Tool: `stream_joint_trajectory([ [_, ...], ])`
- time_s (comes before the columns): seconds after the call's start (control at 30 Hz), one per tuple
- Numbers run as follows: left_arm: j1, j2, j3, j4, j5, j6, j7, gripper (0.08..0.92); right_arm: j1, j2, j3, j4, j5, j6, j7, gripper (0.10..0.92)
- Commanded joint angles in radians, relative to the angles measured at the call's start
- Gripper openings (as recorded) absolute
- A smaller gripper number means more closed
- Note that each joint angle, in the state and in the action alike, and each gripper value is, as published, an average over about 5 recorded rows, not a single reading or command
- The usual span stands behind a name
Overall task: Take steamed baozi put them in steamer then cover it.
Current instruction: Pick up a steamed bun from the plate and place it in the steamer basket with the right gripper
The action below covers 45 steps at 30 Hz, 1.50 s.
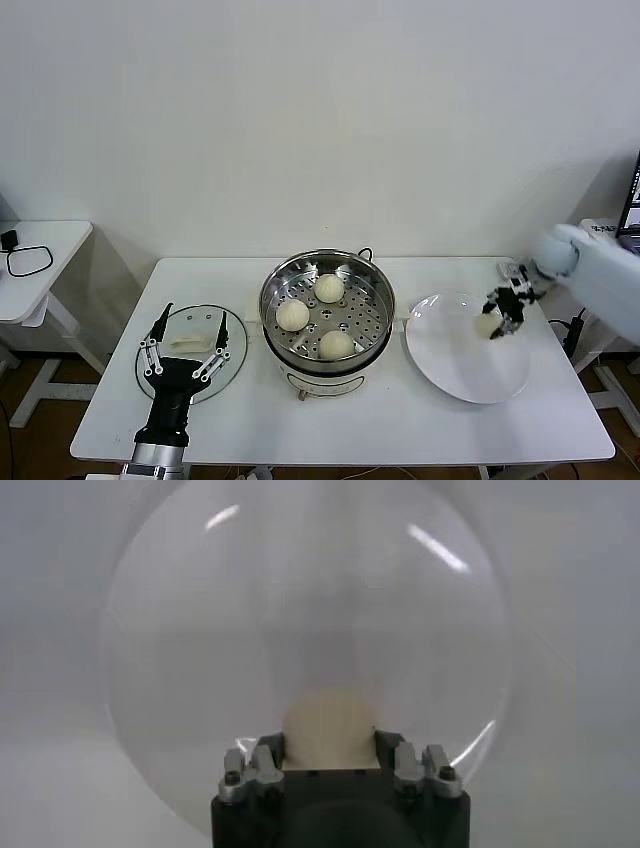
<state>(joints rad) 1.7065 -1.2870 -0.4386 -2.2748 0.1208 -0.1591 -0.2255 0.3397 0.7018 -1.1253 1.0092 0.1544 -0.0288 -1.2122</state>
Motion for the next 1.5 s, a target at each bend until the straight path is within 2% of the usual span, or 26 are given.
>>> stream_joint_trajectory([
  [0.03,-0.002,0.003,0.003,-0.001,0.0,0.001,0.001,0.823,0.545,0.137,-0.344,0.204,0.361,-0.131,-0.138,0.618],
  [0.23,0.0,0.005,0.005,-0.009,0.0,0.001,0.001,0.823,0.658,0.25,-0.42,0.306,0.496,-0.192,-0.108,0.611],
  [0.6,0.002,0.0,0.006,-0.02,0.0,0.002,0.001,0.823,0.563,0.362,-0.5,0.417,0.506,-0.244,0.0,0.611],
  [1.03,0.006,-0.001,-0.004,-0.022,-0.002,0.003,-0.003,0.823,0.392,0.437,-0.467,0.279,0.406,-0.255,0.072,0.604],
  [1.5,-0.007,0.008,-0.013,-0.012,-0.006,0.002,-0.009,0.823,0.342,0.476,-0.473,0.23,0.423,-0.258,0.137,0.602],
])
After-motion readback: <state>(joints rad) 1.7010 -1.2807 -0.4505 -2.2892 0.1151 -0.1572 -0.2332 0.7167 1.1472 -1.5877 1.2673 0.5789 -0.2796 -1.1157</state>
